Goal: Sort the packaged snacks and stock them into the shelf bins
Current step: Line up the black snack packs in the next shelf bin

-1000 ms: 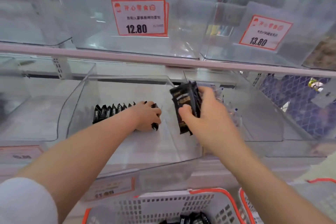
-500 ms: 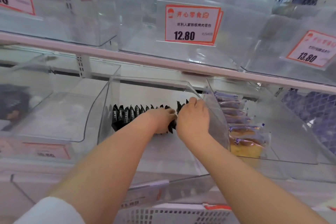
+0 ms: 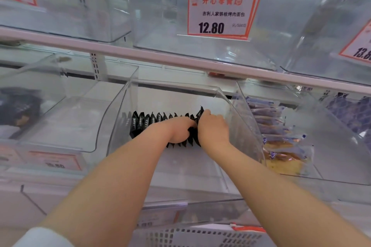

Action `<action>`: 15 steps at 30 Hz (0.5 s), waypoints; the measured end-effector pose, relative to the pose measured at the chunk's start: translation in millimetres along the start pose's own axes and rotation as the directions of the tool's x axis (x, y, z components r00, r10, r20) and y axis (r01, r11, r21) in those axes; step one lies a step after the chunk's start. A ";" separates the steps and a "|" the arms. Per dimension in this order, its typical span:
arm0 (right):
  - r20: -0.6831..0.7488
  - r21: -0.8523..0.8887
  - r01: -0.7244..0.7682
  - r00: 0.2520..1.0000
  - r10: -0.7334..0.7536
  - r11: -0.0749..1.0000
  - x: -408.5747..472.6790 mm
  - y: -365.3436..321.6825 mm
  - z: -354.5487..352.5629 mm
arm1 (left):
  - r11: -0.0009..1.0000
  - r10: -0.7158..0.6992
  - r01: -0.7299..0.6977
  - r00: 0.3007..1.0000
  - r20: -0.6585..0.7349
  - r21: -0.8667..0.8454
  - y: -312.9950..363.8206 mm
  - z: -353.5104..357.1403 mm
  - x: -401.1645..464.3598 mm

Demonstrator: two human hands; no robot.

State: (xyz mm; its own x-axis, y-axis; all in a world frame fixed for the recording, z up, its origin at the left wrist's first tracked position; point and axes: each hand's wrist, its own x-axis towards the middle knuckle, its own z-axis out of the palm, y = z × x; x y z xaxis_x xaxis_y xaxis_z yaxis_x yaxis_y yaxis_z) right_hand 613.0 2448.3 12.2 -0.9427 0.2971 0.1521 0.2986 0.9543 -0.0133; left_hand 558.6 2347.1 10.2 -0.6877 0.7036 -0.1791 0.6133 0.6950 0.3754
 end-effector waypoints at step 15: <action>-0.222 0.488 -0.020 0.964 0.146 0.873 -54.0 34.5 -83.7 | 0.948 0.090 -0.077 0.995 -0.030 0.309 10.9 14.0 3.3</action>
State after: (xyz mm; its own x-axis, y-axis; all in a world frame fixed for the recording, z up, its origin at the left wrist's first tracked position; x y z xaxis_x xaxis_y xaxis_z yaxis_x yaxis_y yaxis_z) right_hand 686.6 2462.4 86.2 -0.8320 0.4187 0.3641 0.2069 0.8430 -0.4966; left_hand 568.4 2359.1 0.9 -0.6406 0.7588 -0.1175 0.7544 0.6505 0.0881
